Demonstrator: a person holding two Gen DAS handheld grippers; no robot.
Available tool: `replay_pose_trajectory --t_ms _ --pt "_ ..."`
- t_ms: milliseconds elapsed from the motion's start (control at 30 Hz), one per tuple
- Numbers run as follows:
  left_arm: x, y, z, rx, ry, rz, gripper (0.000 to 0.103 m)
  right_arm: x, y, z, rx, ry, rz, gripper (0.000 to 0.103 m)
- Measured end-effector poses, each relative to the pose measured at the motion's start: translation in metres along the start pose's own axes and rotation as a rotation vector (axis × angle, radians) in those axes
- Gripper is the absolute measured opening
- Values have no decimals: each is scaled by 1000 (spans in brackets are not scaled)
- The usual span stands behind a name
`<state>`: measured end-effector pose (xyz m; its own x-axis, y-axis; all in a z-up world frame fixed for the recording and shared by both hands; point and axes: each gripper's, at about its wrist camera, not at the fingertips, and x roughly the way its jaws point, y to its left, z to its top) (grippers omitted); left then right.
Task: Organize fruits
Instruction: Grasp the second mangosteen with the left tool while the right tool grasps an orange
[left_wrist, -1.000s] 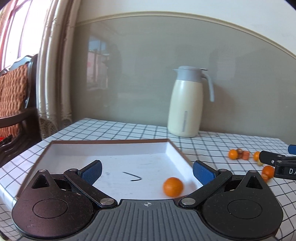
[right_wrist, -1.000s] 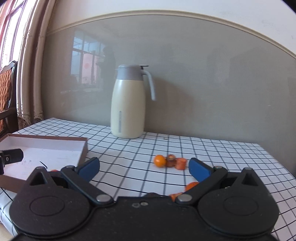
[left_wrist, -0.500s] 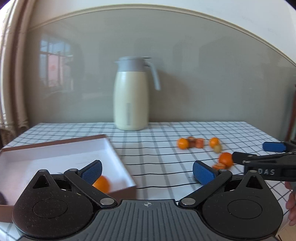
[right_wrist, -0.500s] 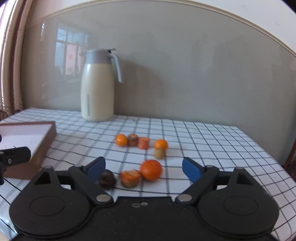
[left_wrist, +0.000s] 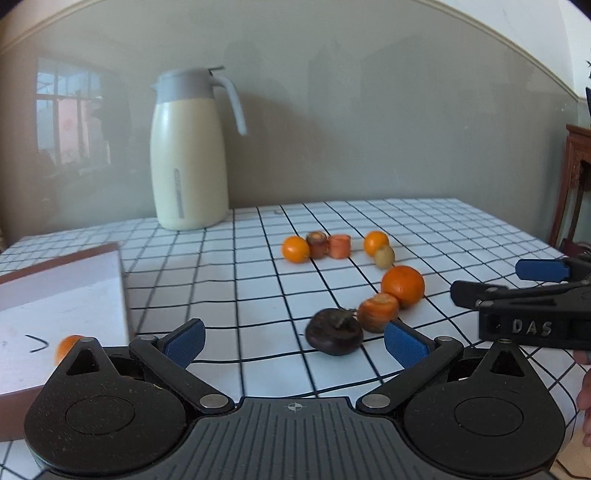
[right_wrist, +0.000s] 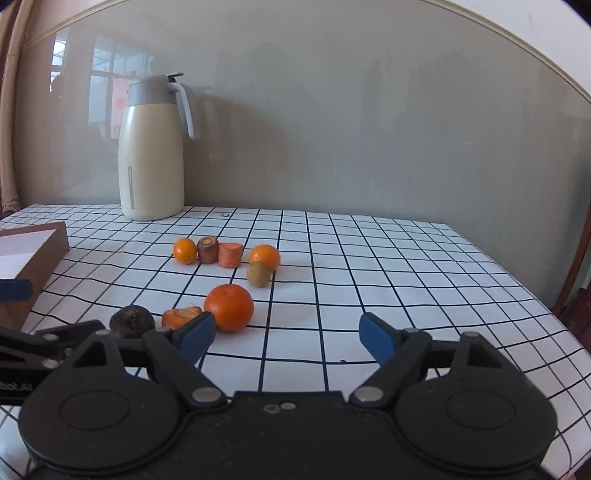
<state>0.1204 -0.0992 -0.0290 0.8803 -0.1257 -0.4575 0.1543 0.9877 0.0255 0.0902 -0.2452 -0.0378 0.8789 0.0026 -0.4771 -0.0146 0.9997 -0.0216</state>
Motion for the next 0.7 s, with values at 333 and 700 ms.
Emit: replay_pose_trajectory --t_ms 333,700 --pt "28 -6 2 16 73 7 102 22 0 5 17 29 6 78" --pt "39 5 3 -7 122 17 90 29 10 5 -2 54 30 77"
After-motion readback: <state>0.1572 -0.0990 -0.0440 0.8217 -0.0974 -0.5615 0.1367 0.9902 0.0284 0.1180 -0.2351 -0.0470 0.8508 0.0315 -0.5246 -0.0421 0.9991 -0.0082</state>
